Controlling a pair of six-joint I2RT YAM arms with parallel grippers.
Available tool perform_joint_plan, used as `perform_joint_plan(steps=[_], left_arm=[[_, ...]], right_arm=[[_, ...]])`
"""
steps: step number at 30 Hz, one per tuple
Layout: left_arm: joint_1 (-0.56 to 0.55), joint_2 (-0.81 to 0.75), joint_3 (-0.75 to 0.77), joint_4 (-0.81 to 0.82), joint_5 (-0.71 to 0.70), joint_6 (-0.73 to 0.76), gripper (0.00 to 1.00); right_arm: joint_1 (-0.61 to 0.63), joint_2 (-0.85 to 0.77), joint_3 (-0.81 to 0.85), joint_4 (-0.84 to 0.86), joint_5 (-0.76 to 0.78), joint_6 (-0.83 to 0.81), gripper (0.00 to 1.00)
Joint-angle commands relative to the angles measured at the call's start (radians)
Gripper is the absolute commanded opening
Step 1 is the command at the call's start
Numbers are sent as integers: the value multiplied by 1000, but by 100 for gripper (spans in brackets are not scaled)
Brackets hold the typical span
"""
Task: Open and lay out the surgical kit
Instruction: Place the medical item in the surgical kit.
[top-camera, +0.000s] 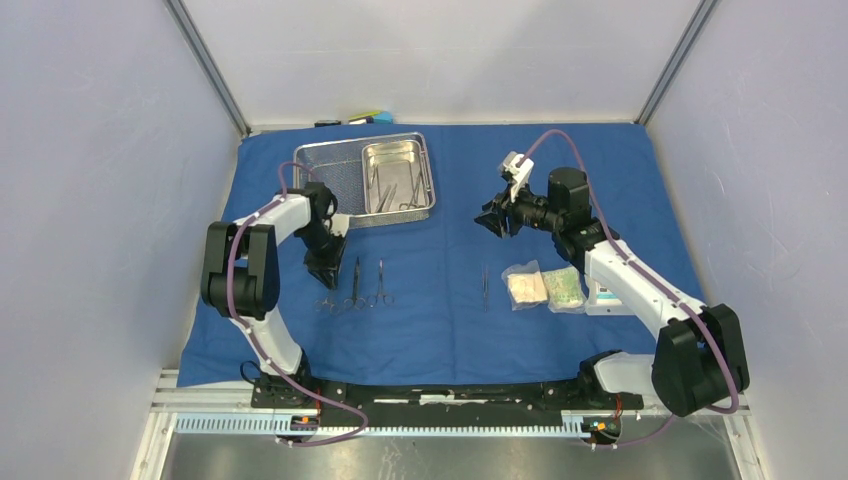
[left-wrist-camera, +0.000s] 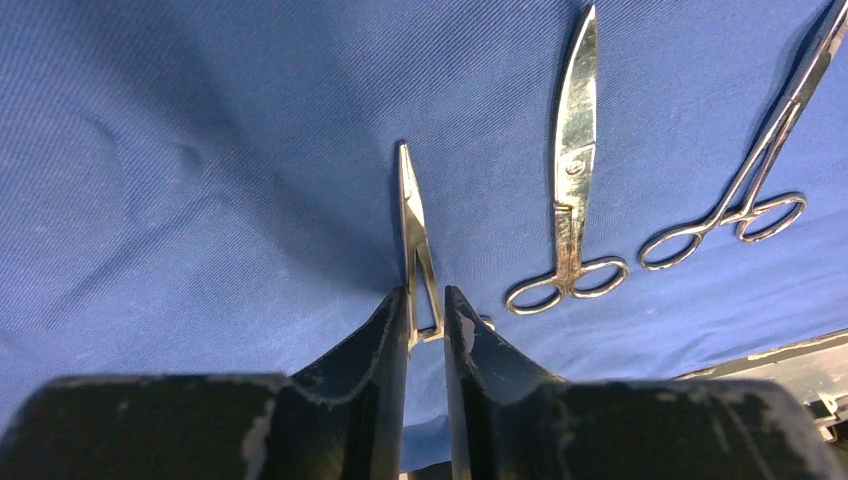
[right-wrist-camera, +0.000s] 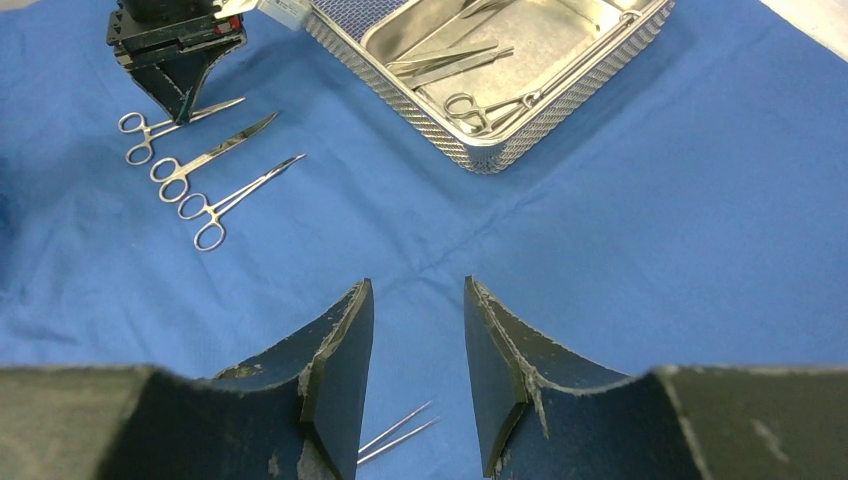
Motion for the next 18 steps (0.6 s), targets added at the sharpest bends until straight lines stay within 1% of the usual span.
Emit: perform_joint_plan(steps=[1, 18], left_arm=[[4, 18, 36, 1, 11, -34, 27], [4, 71, 55, 2, 19, -36, 30]], right_arm=[[-6, -31, -11, 41, -10, 5, 45], [-19, -56, -27, 42, -9, 6, 46]])
